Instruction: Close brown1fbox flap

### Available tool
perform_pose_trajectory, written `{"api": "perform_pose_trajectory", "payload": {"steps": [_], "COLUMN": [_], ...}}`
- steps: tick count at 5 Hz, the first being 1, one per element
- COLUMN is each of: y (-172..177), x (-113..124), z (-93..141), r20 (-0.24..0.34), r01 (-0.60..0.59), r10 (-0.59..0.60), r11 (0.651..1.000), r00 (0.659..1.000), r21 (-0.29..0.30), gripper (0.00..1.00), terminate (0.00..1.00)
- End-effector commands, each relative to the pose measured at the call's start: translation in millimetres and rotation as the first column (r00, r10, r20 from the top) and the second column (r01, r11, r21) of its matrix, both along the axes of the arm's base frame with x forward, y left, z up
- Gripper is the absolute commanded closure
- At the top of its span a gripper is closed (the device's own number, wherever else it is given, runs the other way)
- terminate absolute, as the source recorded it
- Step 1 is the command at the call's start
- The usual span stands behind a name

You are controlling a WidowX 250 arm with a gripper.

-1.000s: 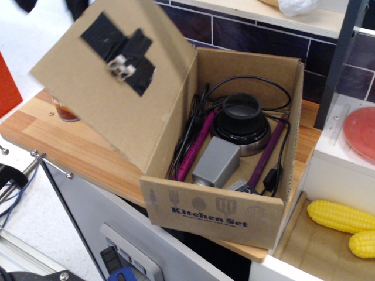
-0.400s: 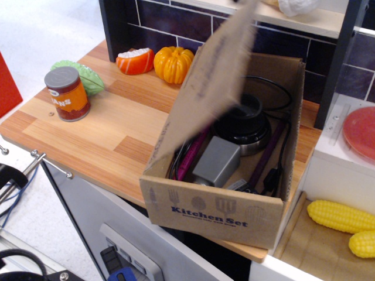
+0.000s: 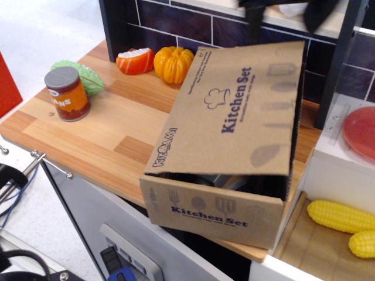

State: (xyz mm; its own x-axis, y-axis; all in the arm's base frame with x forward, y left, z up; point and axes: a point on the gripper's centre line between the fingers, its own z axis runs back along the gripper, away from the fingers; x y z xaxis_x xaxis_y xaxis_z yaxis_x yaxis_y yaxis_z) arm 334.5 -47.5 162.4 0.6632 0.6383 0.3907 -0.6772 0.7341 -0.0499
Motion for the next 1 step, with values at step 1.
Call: {"api": "perform_pose_trajectory", "payload": {"steps": [1], "y": [29.2], "x": [-3.3], "z": [25.8], "r20": [0.054], "r01": [0.076], "r10": [-0.078], "r11": [0.996], "r00": [0.995], "r21": [0.039], "gripper": [0.0], "terminate": [1.0]}}
